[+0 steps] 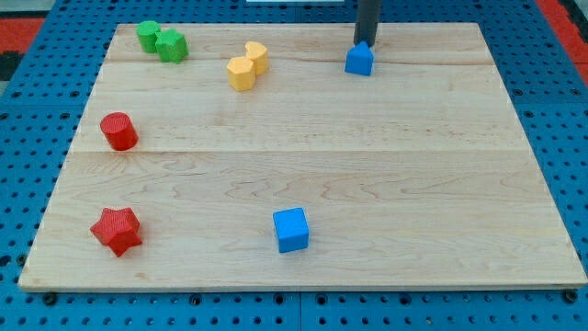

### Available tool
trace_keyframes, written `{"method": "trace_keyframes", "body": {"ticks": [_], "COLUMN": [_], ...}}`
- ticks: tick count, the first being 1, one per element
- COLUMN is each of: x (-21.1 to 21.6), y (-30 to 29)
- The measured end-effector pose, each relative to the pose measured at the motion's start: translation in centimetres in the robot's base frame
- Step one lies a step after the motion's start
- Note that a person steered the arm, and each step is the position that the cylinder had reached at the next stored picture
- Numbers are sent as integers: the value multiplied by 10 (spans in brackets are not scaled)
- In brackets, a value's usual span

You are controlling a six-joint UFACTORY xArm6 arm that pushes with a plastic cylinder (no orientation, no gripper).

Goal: Move the blue triangle closer to the yellow heart and yellow hexagon

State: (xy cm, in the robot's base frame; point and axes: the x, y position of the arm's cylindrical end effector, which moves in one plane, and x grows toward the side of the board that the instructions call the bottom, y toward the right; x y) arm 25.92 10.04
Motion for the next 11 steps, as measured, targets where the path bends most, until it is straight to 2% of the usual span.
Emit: {"method": "trace_keyframes", "body": {"ticks": [1, 2, 3, 4, 5, 6, 7, 8, 10, 11], "x": [24, 1, -22, 5, 91, 118, 71, 61, 48, 34], "y": [-26, -49, -4, 5, -9, -39, -53, -25, -104, -114]}}
